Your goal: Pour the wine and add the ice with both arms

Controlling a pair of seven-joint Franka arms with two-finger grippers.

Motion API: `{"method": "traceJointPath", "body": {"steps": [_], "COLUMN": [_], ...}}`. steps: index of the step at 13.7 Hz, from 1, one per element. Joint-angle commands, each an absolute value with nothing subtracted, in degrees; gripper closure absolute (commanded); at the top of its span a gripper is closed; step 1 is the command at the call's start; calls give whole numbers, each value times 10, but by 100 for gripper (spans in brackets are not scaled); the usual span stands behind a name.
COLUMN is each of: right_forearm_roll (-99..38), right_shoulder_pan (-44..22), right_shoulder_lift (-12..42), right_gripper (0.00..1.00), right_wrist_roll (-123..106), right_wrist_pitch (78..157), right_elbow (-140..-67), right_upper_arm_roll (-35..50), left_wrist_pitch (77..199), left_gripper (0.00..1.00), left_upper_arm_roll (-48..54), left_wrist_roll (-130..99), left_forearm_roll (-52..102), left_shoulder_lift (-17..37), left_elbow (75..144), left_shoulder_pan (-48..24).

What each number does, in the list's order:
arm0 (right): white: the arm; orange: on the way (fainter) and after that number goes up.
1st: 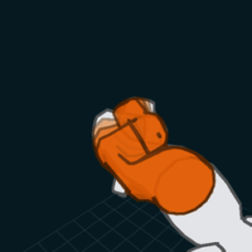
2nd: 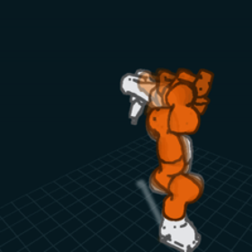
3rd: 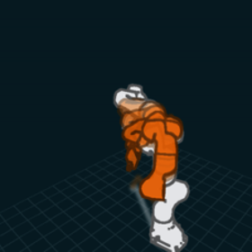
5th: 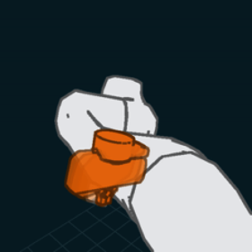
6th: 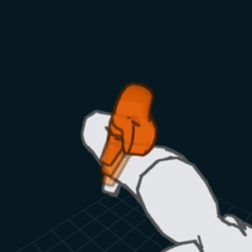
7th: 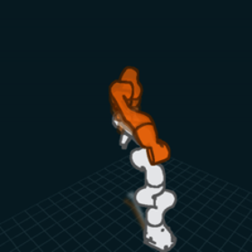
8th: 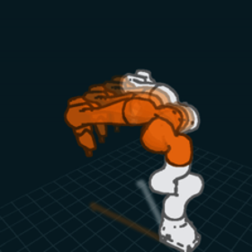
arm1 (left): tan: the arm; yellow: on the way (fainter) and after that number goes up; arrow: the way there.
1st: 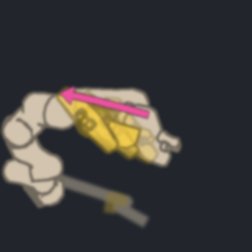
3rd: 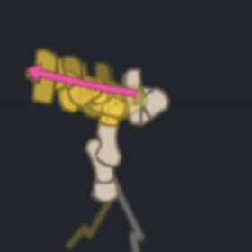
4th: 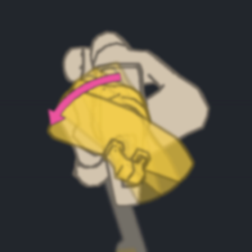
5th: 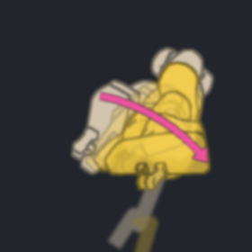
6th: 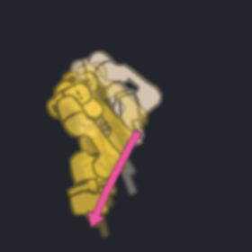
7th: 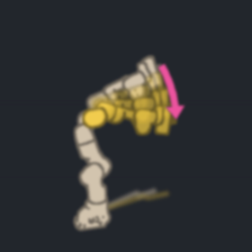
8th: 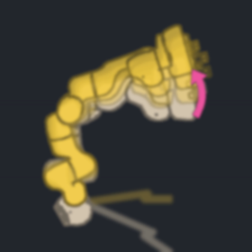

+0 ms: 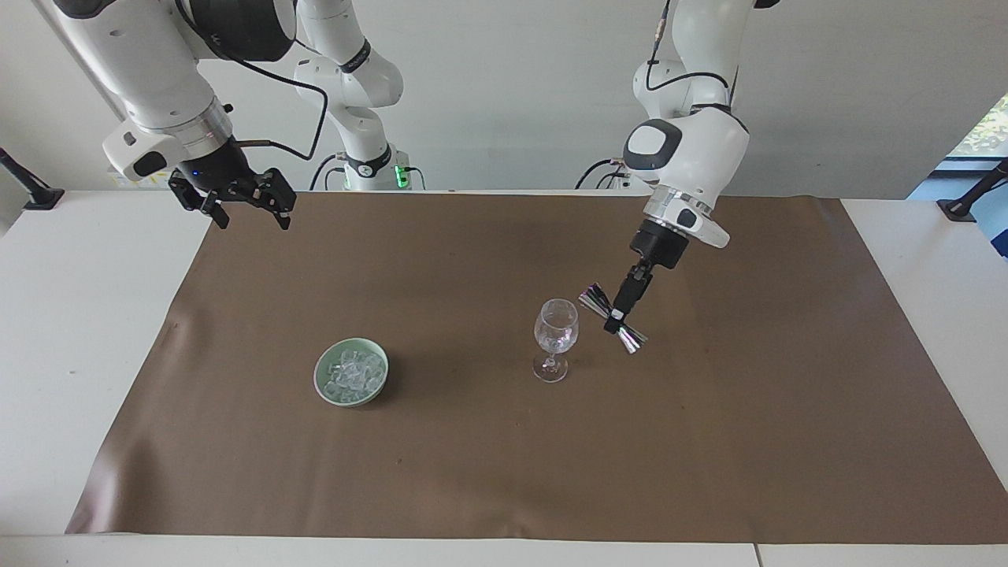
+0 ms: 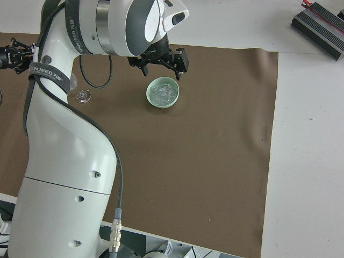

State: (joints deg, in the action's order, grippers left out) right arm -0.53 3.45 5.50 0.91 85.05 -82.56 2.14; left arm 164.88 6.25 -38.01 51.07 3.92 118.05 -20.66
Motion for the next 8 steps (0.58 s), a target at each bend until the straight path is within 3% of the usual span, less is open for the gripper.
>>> {"method": "traceJointPath", "body": {"steps": [1, 8], "right_forearm_roll": [-17, -17], "right_shoulder_pan": [34, 45], "right_shoulder_lift": [47, 47], "right_gripper": [0, 0], "right_wrist_roll": [-1, -1], "right_wrist_pitch": [860, 860], "right_elbow": [-838, -838], "right_upper_arm_roll": [16, 16], "left_wrist_pitch": [1571, 1307], "left_gripper": [100, 100], "left_upper_arm_roll": [63, 62], "left_wrist_roll": [-431, -546], "left_forearm_roll": [514, 502], "left_shoulder_lift": [9, -1], "left_elbow": [1187, 1141], "left_shoulder_pan": [-175, -59]}}
